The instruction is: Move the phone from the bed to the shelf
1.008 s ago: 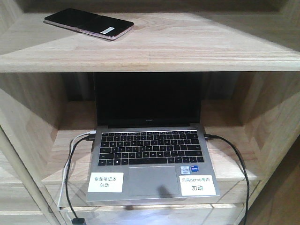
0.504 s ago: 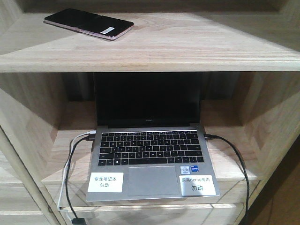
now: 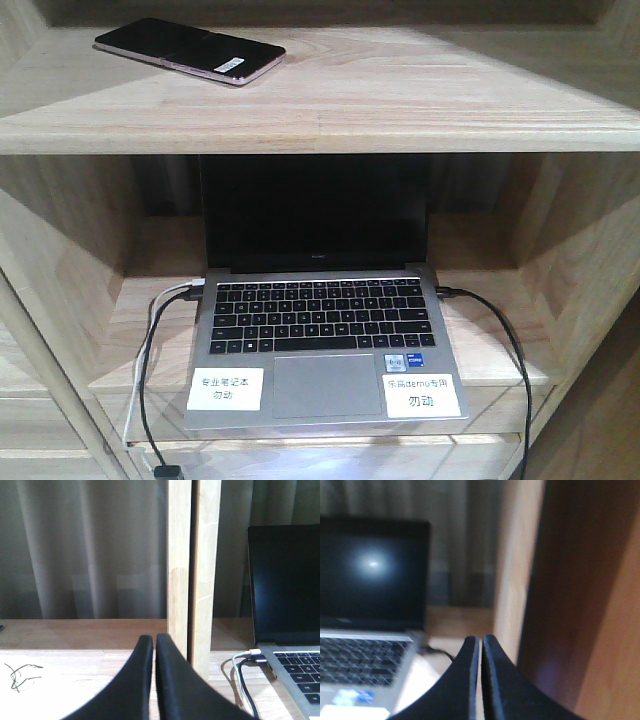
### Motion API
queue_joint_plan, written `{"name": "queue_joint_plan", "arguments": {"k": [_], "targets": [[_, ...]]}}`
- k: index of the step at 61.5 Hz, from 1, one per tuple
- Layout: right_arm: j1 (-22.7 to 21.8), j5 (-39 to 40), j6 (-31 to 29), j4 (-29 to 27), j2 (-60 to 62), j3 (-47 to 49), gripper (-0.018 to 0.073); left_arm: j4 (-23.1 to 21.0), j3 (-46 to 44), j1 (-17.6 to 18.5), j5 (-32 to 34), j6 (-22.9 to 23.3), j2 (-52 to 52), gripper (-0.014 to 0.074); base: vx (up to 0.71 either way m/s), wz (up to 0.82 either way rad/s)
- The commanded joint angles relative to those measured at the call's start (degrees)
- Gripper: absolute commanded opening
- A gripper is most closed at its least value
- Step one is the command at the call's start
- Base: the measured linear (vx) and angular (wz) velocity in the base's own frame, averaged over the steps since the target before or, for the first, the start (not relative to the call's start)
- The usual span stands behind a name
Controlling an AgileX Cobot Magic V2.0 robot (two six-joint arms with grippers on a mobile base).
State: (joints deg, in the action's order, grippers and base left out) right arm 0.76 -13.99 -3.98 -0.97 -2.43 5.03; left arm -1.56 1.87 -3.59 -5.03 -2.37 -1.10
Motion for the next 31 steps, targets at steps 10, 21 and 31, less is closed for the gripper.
{"name": "queue_joint_plan", "arguments": {"k": [10, 21, 31], "targets": [[-0.4, 9.7, 1.2, -0.5, 3.8, -7.3, -0.0006, -0.6, -1.4, 0.4, 4.1, 0.5, -0.3, 0.0001, 0.0, 0.0], [-0.4, 7.5, 1.1, 0.2, 3.8, -7.1, -0.0006, -0.6, -1.4, 0.4, 4.1, 0.5, -0.3, 0.0001, 0.0, 0.0], [-0.4, 7.6, 1.1, 0.3, 3.8, -7.1, -0.0006, -0.6, -1.4, 0.4, 4.1, 0.5, -0.3, 0.0001, 0.0, 0.0]]}}
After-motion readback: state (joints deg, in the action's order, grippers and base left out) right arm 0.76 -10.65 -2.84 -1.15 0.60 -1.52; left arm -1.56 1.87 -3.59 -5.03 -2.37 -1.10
